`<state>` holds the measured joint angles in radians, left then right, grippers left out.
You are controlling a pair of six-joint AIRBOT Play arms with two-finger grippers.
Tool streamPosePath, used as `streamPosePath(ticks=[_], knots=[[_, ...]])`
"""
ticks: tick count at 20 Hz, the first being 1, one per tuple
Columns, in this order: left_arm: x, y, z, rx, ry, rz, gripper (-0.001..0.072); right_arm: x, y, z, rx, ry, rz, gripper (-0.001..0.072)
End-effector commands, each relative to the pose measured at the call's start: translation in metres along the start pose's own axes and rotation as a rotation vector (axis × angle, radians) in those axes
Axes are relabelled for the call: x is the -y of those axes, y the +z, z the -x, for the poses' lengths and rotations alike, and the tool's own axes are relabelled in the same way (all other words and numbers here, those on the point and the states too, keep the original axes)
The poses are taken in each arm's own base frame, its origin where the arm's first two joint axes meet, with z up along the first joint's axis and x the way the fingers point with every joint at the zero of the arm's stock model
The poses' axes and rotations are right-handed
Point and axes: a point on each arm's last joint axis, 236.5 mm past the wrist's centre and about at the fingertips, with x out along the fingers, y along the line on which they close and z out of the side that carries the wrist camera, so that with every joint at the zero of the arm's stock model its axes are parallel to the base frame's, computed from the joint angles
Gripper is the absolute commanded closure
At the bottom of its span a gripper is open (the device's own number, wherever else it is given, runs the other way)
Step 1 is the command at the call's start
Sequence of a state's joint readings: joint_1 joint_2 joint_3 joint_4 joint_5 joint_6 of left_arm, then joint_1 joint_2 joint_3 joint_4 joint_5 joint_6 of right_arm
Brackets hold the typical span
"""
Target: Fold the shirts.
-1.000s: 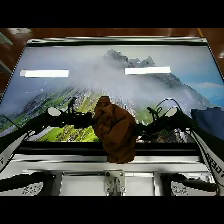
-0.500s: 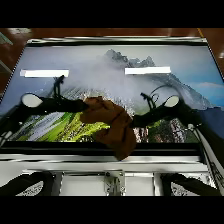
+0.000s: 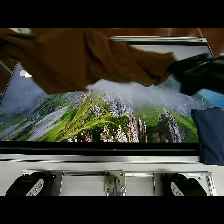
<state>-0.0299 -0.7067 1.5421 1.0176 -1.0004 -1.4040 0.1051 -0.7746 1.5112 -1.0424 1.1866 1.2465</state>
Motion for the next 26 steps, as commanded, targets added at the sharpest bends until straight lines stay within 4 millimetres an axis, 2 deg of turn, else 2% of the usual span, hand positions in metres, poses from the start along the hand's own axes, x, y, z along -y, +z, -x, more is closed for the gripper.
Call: streamPosePath(ticks=[1, 2, 4, 7, 11, 13, 15, 17, 19, 22, 24, 26], knots=[[-0.005, 0.050, 0.080, 0.175, 0.192, -0.088, 0.0667, 0.005, 0.038, 0.080, 0.163, -0.194, 0.099, 0.0644], [-0.014, 0.046, 0.090, 0.163, 0.251, -0.094, 0.0667, 0.011, 0.034, 0.092, 0.156, -0.247, 0.109, 0.0644], [-0.030, 0.021, 0.098, 0.060, 0.324, -0.078, 0.0666, 0.022, 0.016, 0.102, 0.089, -0.307, 0.108, 0.0644], [-0.044, -0.033, 0.085, -0.137, 0.339, -0.034, 0.0666, 0.023, -0.034, 0.087, -0.137, -0.271, 0.069, 0.0643], [-0.071, -0.140, 0.064, -0.463, 0.351, 0.069, 0.0666, 0.025, -0.124, 0.066, -0.564, -0.180, -0.021, 0.0643], [-0.081, -0.194, 0.057, -0.587, 0.348, 0.123, 0.0666, 0.031, -0.161, 0.048, -0.686, -0.147, -0.060, 0.0643], [-0.080, -0.250, 0.051, -0.709, 0.311, 0.200, 0.0666, 0.044, -0.188, 0.017, -0.727, -0.140, -0.093, 0.0643], [-0.074, -0.298, 0.046, -0.808, 0.263, 0.287, 0.0666, 0.063, -0.207, -0.024, -0.709, -0.155, -0.115, 0.0644], [-0.073, -0.329, 0.040, -0.844, 0.245, 0.346, 0.0666, 0.088, -0.217, -0.069, -0.672, -0.177, -0.127, 0.0644], [-0.083, -0.369, 0.033, -0.865, 0.279, 0.428, 0.0666, 0.124, -0.223, -0.145, -0.571, -0.205, -0.167, 0.0644], [-0.092, -0.403, 0.030, -0.900, 0.317, 0.491, 0.0665, 0.137, -0.237, -0.198, -0.508, -0.188, -0.272, 0.0644], [-0.101, -0.437, 0.021, -0.914, 0.352, 0.575, 0.0665, 0.137, -0.264, -0.240, -0.495, -0.155, -0.441, 0.0643]])
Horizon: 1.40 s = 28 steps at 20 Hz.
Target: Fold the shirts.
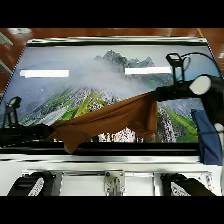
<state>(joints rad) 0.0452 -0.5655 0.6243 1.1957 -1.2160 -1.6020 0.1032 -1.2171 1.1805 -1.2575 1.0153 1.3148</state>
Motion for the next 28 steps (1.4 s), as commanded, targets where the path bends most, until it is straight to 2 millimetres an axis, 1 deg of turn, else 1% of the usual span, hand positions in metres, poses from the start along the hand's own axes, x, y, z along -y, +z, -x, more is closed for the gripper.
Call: streamPosePath(ticks=[1, 2, 3, 4, 5, 6, 7, 8, 9, 10, 11, 12, 13, 14, 15, 16, 17, 18, 19, 20, 21, 22, 23, 25, 28], knots=[[-0.018, -0.014, -0.057, -0.030, -0.016, 0.154, 0.0665, 0.001, 0.021, -0.087, 0.071, 0.107, -0.256, 0.0643], [-0.020, -0.013, -0.072, -0.025, -0.030, 0.205, 0.0665, -0.003, 0.015, -0.106, 0.044, 0.146, -0.325, 0.0643], [-0.023, -0.009, -0.083, -0.016, -0.038, 0.245, 0.0665, -0.007, 0.009, -0.120, 0.018, 0.177, -0.378, 0.0643], [-0.025, 0.000, -0.091, 0.001, -0.041, 0.278, 0.0665, -0.010, 0.004, -0.129, -0.002, 0.200, -0.417, 0.0636], [-0.027, 0.011, -0.098, 0.027, -0.042, 0.304, 0.0665, -0.013, 0.003, -0.133, -0.009, 0.217, -0.441, 0.0635], [-0.030, 0.021, -0.101, 0.052, -0.036, 0.311, 0.0664, -0.015, 0.005, -0.132, -0.003, 0.229, -0.455, 0.0594], [-0.032, 0.035, -0.100, 0.080, -0.029, 0.304, 0.0615, -0.015, 0.009, -0.126, 0.000, 0.236, -0.451, 0.0416], [-0.034, 0.047, -0.097, 0.100, -0.026, 0.288, 0.0461, -0.014, 0.014, -0.114, -0.003, 0.248, -0.428, 0.0199], [-0.038, 0.062, -0.088, 0.123, -0.017, 0.268, 0.0288, -0.010, 0.018, -0.098, -0.009, 0.252, -0.393, 0.0140], [-0.048, 0.074, -0.077, 0.136, 0.006, 0.253, 0.0232, 0.000, 0.018, -0.075, -0.028, 0.236, -0.351, 0.0140], [-0.063, 0.081, -0.061, 0.130, 0.047, 0.236, 0.0232, 0.016, 0.013, -0.053, -0.061, 0.200, -0.308, 0.0140], [-0.081, 0.082, -0.045, 0.107, 0.096, 0.234, 0.0232, 0.038, -0.001, -0.026, -0.110, 0.140, -0.278, 0.0140], [-0.101, 0.076, -0.030, 0.066, 0.143, 0.236, 0.0232, 0.060, -0.021, -0.003, -0.171, 0.083, -0.279, 0.0141], [-0.114, 0.062, -0.020, 0.007, 0.157, 0.240, 0.0231, 0.079, -0.049, 0.022, -0.257, 0.042, -0.313, 0.0142], [-0.120, 0.042, -0.017, -0.064, 0.145, 0.241, 0.0210, 0.091, -0.075, 0.040, -0.337, 0.033, -0.356, 0.0142], [-0.118, 0.019, -0.019, -0.141, 0.106, 0.240, 0.0130, 0.099, -0.099, 0.054, -0.398, 0.045, -0.416, 0.0142], [-0.108, -0.006, -0.026, -0.215, 0.043, 0.264, 0.0097, 0.104, -0.118, 0.059, -0.429, 0.064, -0.483, 0.0142], [-0.098, -0.025, -0.037, -0.261, -0.011, 0.296, 0.0097, 0.104, -0.134, 0.058, -0.447, 0.089, -0.541, 0.0141], [-0.084, -0.044, -0.051, -0.296, -0.074, 0.320, 0.0097, 0.100, -0.148, 0.054, -0.460, 0.127, -0.591, 0.0134], [-0.073, -0.061, -0.064, -0.324, -0.119, 0.336, 0.0097, 0.092, -0.162, 0.047, -0.479, 0.174, -0.638, 0.0059], [-0.067, -0.076, -0.074, -0.347, -0.136, 0.351, 0.0097, 0.082, -0.173, 0.039, -0.498, 0.220, -0.665, 0.0046], [-0.062, -0.083, -0.083, -0.346, -0.148, 0.374, 0.0097, 0.073, -0.179, 0.033, -0.505, 0.255, -0.674, 0.0046], [-0.055, -0.085, -0.092, -0.332, -0.166, 0.383, 0.0097, 0.066, -0.182, 0.026, -0.496, 0.286, -0.688, 0.0045], [-0.042, -0.083, -0.103, -0.305, -0.188, 0.377, 0.0097, 0.066, -0.184, 0.016, -0.472, 0.287, -0.715, 0.0046], [-0.027, -0.084, -0.117, -0.317, -0.205, 0.350, 0.0098, 0.070, -0.186, 0.010, -0.455, 0.269, -0.725, 0.0045]])
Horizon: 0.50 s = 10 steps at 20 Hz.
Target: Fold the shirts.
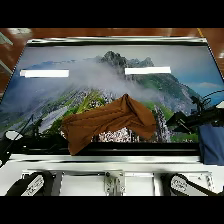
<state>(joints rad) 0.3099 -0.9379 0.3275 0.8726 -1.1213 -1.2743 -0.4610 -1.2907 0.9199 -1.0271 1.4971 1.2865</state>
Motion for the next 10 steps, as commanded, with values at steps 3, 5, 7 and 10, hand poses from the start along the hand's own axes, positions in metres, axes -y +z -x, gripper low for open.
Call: streamPosePath(ticks=[3, 5, 7, 10], knots=[[0.015, -0.005, -0.039, -0.043, -0.044, 0.037, 0.0136, 0.004, 0.002, -0.014, 0.015, 0.015, -0.037, 0.0046], [0.019, -0.005, -0.045, -0.060, -0.078, 0.052, 0.0513, 0.001, -0.009, -0.034, -0.051, 0.008, -0.026, 0.0046], [0.024, -0.006, -0.042, -0.069, -0.091, 0.034, 0.0665, -0.003, -0.026, -0.059, -0.137, 0.000, 0.006, 0.0046], [0.035, -0.006, -0.034, -0.077, -0.112, -0.018, 0.0665, -0.007, -0.040, -0.094, -0.217, -0.017, 0.030, 0.0046]])
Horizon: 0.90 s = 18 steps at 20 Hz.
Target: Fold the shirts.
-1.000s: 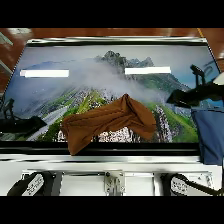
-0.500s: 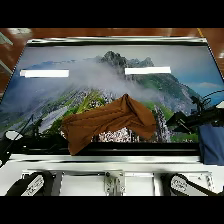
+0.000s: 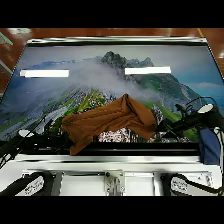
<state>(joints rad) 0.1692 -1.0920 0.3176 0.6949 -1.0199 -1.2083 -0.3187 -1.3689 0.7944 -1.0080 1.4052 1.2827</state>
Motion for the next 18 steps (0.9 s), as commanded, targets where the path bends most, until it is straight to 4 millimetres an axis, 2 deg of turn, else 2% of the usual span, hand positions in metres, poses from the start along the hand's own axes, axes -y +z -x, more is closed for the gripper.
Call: streamPosePath(ticks=[1, 4, 6, 7, 9, 10, 12, 14, 15, 17, 18], knots=[[0.015, 0.001, 0.006, -0.003, -0.032, -0.042, 0.0665, -0.006, -0.004, -0.039, -0.061, -0.019, 0.023, 0.0045], [0.027, 0.008, 0.016, 0.026, -0.048, -0.087, 0.0665, -0.024, 0.013, -0.062, -0.019, -0.003, 0.029, 0.0046], [0.037, 0.013, 0.024, 0.046, -0.057, -0.124, 0.0665, -0.024, 0.022, -0.074, 0.009, -0.038, -0.002, 0.0047], [0.044, 0.017, 0.030, 0.064, -0.063, -0.147, 0.0665, -0.025, 0.026, -0.078, 0.025, -0.045, -0.021, 0.0112], [0.060, 0.028, 0.043, 0.100, -0.077, -0.192, 0.0665, -0.031, 0.027, -0.082, 0.033, -0.038, -0.021, 0.0571], [0.069, 0.035, 0.052, 0.117, -0.081, -0.223, 0.0666, -0.035, 0.027, -0.081, 0.033, -0.029, -0.015, 0.0644], [0.088, 0.055, 0.080, 0.164, -0.064, -0.298, 0.0667, -0.050, 0.028, -0.066, 0.045, -0.015, 0.095, 0.0644], [0.113, 0.082, 0.128, 0.259, -0.006, -0.393, 0.0667, -0.080, 0.040, -0.024, 0.148, -0.014, 0.258, 0.0644], [0.134, 0.095, 0.162, 0.339, 0.023, -0.465, 0.0667, -0.103, 0.050, 0.011, 0.251, -0.033, 0.372, 0.0645], [0.196, 0.115, 0.254, 0.590, 0.072, -0.641, 0.0667, -0.161, 0.059, 0.104, 0.533, -0.081, 0.594, 0.0645], [0.231, 0.114, 0.301, 0.721, 0.065, -0.702, 0.0667, -0.196, 0.054, 0.165, 0.720, -0.113, 0.690, 0.0645]])
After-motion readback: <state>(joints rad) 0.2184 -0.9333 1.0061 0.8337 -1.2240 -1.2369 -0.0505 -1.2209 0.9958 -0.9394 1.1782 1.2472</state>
